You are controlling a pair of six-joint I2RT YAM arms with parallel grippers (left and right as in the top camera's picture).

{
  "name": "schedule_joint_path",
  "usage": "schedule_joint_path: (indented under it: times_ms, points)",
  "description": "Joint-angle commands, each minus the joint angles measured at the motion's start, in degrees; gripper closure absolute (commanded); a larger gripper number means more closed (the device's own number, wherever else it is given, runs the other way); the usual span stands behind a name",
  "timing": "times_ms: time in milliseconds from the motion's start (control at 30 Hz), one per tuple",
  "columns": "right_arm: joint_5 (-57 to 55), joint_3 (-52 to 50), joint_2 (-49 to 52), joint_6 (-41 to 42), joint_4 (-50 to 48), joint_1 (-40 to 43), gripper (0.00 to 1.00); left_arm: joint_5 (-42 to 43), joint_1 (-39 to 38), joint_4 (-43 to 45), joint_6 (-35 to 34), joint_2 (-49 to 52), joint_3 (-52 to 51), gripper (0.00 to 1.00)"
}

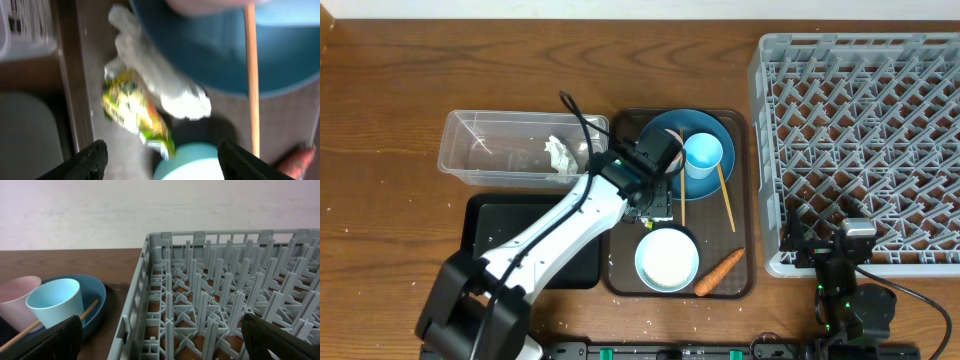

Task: Sort waste into correct bins and load items into the dishwasher rack
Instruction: 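Return the left gripper to the brown tray and grasp the remaining tissue, then drop the tissue and wrapper into the clear bin with the left gripper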

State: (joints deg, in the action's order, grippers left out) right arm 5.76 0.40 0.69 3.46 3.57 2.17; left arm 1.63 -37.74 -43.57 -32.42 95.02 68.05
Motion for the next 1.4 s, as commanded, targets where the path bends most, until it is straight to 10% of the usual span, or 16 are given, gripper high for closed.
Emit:
schedule_joint_path:
  times_ms: [0,467,933,1367]
  points:
    - [0.0,-0.1,-0.3,0.1,0.1,0.2,0.01,-3.6,-0.2,1.6,2.0,2.1,-0.3,0.28]
    - [0.1,-0.1,-0.3,0.1,0.1,0.2,0.01,-3.8,-0.2,4.5,4.4,11.3,-0.3,0.28]
    - [0.1,-0.1,-0.3,0.1,0.1,0.2,0.01,-4.8,-0.1,3.4,7.1,8.1,-0.2,0.90]
    - [0.1,-0.1,-0.3,0.1,0.1,0.2,0.01,-7.3,-0.1,-0.2,7.1,-1.7,-0.2,0.94]
